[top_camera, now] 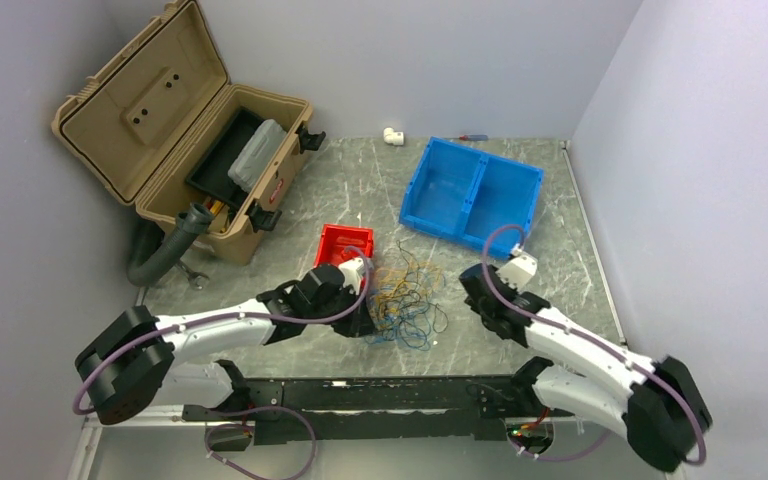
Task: Untangle the cables
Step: Untie the cable.
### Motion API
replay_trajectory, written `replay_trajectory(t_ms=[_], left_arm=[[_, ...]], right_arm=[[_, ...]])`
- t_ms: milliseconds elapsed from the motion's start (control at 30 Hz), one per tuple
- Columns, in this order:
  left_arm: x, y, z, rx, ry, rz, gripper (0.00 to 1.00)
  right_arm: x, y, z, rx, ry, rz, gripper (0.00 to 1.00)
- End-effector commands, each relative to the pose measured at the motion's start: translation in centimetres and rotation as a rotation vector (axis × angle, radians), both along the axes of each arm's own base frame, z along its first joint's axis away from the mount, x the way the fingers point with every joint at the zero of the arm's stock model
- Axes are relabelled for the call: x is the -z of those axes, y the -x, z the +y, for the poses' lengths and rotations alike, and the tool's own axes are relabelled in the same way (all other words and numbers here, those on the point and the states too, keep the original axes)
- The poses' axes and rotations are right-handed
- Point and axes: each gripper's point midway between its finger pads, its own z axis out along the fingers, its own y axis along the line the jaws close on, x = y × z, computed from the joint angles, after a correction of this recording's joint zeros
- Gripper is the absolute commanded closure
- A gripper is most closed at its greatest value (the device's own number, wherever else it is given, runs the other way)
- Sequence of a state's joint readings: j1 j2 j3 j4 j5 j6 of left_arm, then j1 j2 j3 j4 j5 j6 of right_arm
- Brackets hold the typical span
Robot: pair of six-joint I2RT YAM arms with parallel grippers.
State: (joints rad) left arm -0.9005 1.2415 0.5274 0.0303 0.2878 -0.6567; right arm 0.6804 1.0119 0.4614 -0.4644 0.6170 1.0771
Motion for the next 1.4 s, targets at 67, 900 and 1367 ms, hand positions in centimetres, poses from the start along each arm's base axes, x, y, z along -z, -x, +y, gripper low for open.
replay_trajectory(t_ms=[67, 900, 1367], left_arm=[[-1.4, -0.7, -0.5, -0.039, 0.049, -0.043, 0.70], [-1.3, -5.0, -0.1, -0.225, 0.039, -0.003, 0.20], [1.4, -8.9, 2.8, -0.318, -0.028, -0.011, 0.21]], right_arm=[[-2.9, -0.1, -1.5, -0.013, -0.036, -0.106, 0.53], [-4.2, 0.5, 17.0, -0.789, -0.388, -0.088, 0.28], [-2.7, -0.8, 13.5, -0.575, -0.309, -0.072, 1.00]])
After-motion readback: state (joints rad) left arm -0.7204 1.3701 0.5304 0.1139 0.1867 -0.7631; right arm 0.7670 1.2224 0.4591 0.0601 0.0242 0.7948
